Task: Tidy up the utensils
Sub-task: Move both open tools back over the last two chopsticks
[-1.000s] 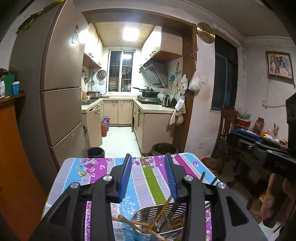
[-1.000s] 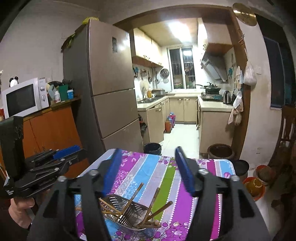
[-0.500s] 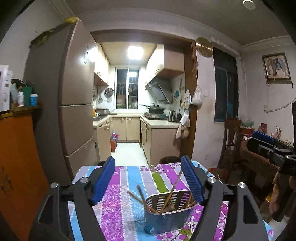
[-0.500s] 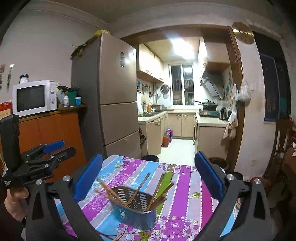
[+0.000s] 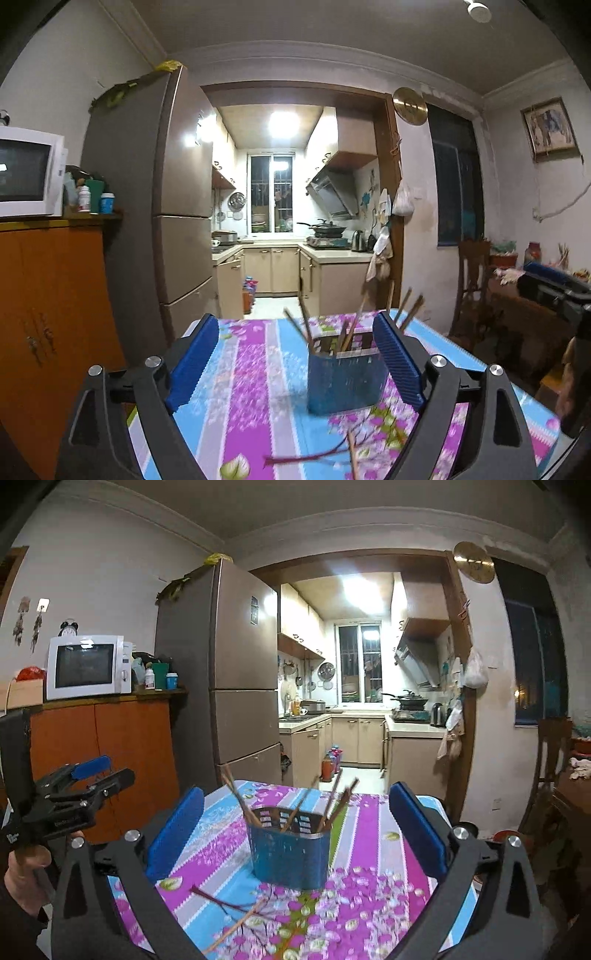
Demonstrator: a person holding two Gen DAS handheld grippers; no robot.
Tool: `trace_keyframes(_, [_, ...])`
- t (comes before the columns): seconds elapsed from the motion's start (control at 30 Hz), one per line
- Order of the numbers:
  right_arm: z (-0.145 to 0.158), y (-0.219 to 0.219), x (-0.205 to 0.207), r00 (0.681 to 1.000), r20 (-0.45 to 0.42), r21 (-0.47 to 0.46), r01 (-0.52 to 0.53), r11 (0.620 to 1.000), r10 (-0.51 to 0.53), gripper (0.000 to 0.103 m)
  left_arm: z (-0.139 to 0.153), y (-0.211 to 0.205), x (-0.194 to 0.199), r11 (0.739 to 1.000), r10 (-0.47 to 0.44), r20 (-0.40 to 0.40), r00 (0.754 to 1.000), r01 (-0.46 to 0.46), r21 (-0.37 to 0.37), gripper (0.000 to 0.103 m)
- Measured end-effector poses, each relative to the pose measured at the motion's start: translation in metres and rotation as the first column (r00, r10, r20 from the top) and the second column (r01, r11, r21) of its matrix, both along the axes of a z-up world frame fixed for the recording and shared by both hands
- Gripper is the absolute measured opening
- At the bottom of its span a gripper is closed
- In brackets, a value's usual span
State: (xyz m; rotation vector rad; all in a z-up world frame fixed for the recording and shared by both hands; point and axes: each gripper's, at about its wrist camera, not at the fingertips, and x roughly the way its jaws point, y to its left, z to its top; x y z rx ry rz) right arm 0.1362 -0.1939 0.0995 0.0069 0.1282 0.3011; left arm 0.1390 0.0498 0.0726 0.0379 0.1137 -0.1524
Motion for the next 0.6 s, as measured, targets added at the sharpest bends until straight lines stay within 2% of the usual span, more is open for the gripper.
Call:
trace_keyframes(0.2, [-0.046, 0.015, -0.038, 1.000, -0.018, -0.061, 0.014, 0.998, -0.016, 0.097, -0.052, -0.004, -0.019, 1.000, 0.000, -0.086, 0.996, 0.003, 0.030, 0.087])
trace_keyframes(0.3, [-0.071, 0.022, -0.053, 0.998, -0.063, -0.066, -0.003, 0.998, -0.001, 0.097, -0.079, -0.006, -0.020, 0.999, -0.008, -0.157, 0.988, 0.013, 0.032, 0.087])
trace_keyframes(0.6, [-0.139, 0.038, -0.086, 0.978, -0.208, -0.056, -0.011, 0.998, -0.001, 0.097, -0.136, -0.017, -0.028, 0.997, -0.028, -0.291, 0.956, 0.047, 0.058, 0.087])
